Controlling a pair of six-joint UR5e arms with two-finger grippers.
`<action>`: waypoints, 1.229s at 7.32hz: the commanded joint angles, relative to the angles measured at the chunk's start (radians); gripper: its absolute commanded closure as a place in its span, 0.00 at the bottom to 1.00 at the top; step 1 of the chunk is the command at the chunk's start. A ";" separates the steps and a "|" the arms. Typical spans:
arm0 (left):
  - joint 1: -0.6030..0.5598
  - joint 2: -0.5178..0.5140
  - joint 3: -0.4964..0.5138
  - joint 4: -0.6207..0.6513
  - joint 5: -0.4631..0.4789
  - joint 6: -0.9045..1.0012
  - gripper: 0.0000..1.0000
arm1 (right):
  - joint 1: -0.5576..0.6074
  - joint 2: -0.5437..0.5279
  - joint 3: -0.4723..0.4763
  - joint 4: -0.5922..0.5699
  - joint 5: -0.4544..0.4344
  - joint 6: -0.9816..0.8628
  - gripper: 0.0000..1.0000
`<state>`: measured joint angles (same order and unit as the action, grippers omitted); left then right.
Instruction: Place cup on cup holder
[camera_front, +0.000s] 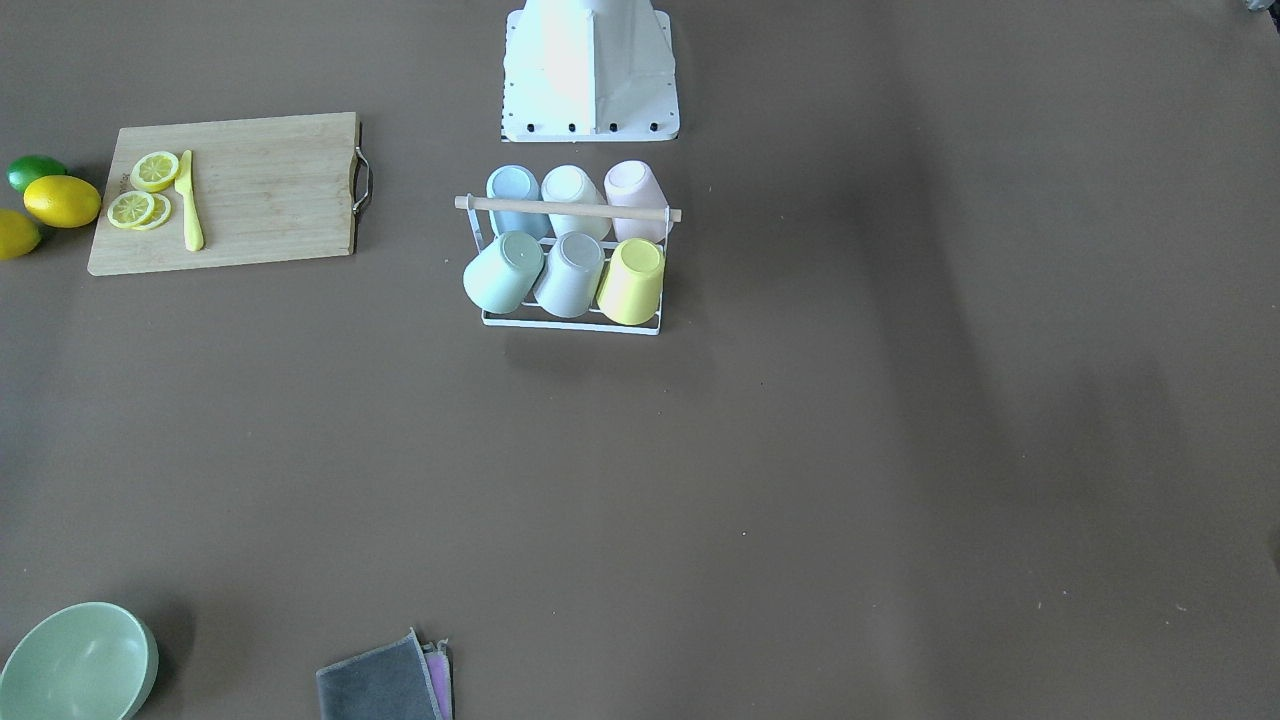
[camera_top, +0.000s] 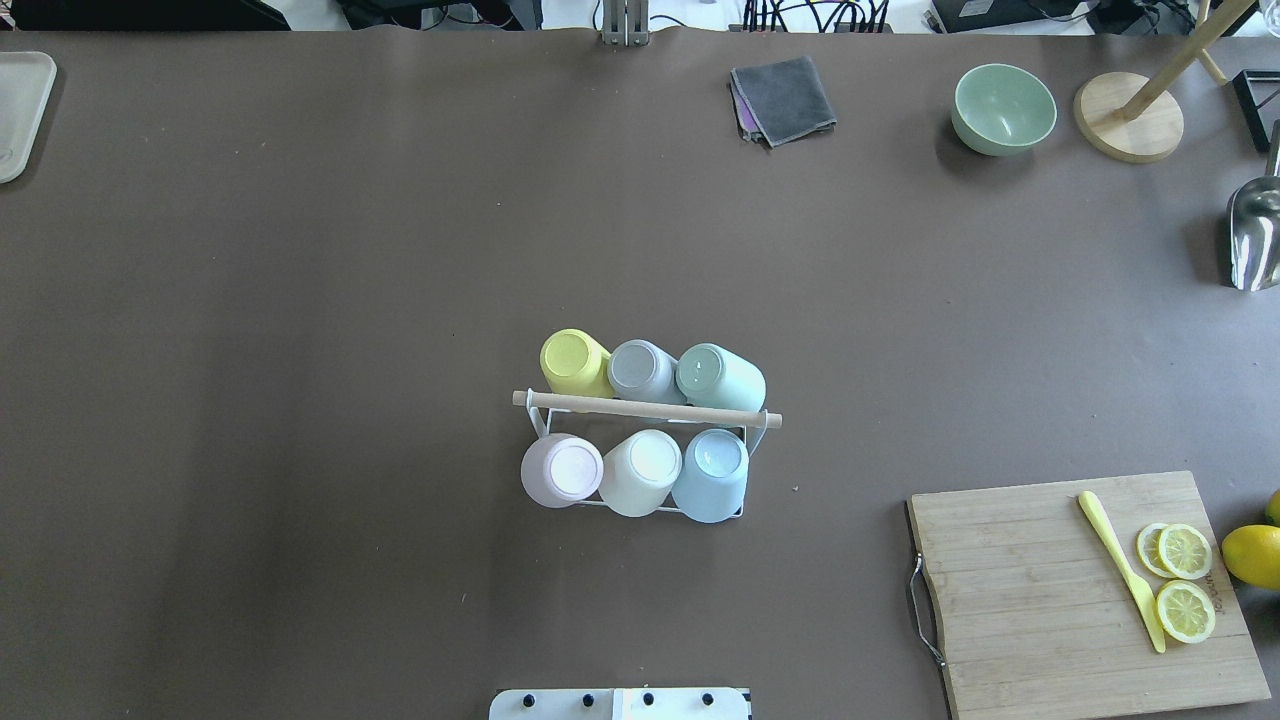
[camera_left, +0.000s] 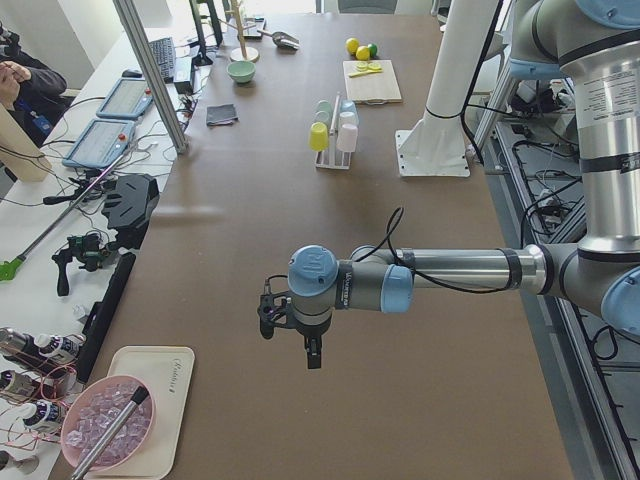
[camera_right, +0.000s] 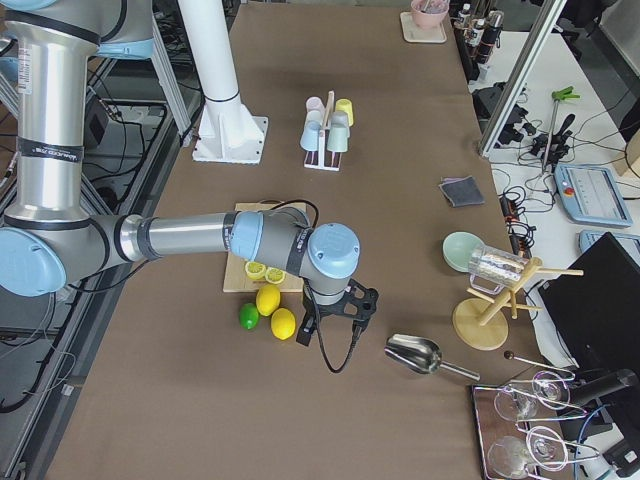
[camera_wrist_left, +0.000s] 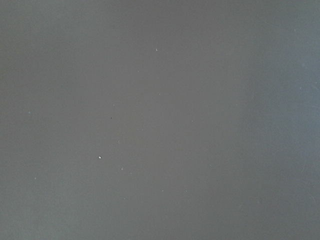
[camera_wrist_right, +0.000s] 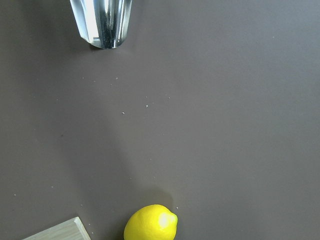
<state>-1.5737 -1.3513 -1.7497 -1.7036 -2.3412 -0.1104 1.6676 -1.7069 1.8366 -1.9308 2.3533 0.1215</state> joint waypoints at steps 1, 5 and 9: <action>0.000 0.014 0.021 -0.064 0.014 0.221 0.02 | 0.000 -0.006 -0.007 0.007 -0.006 0.000 0.00; 0.003 0.003 0.045 -0.051 0.013 0.219 0.02 | 0.000 -0.003 -0.008 0.007 -0.006 0.006 0.00; 0.003 -0.006 0.033 0.024 0.006 0.215 0.02 | 0.000 -0.007 -0.011 0.007 -0.008 0.012 0.00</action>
<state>-1.5708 -1.3548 -1.7152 -1.6909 -2.3341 0.1071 1.6675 -1.7134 1.8269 -1.9248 2.3488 0.1335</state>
